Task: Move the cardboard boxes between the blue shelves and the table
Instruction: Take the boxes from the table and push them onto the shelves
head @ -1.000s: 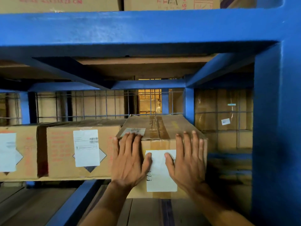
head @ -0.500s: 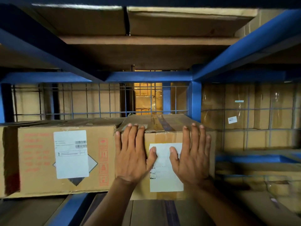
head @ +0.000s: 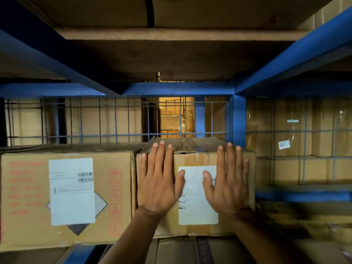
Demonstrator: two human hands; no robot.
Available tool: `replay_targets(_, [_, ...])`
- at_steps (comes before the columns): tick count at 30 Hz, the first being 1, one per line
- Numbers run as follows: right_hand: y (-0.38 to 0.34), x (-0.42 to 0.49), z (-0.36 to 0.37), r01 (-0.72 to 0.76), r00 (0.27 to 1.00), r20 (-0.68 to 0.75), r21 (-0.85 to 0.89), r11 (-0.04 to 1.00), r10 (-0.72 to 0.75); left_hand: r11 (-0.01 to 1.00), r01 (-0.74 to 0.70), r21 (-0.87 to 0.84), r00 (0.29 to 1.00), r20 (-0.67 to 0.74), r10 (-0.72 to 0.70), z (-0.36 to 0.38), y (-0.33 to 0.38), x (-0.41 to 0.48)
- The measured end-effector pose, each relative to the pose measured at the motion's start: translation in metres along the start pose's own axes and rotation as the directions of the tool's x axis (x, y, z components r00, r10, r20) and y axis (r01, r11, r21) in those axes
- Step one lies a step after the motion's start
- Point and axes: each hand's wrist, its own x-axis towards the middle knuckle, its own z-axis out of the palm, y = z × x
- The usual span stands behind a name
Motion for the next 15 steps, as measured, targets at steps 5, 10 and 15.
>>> replay_targets(5, [0.001,-0.017,0.001,0.043,0.999,-0.028,0.015,0.999,-0.042,1.0,-0.005,-0.016,1.0,-0.005,0.005,0.004,0.004,-0.011])
replay_targets(10, [0.005,-0.02,0.008,0.074,0.995,-0.074,0.039,0.997,-0.071,0.998,-0.056,0.003,0.998,0.008,0.056,0.009,0.0,-0.011])
replay_targets(15, [0.003,-0.015,0.003,0.044,0.998,0.037,0.036,0.998,-0.045,0.999,-0.039,0.016,0.994,0.104,0.037,0.007,0.003,-0.009])
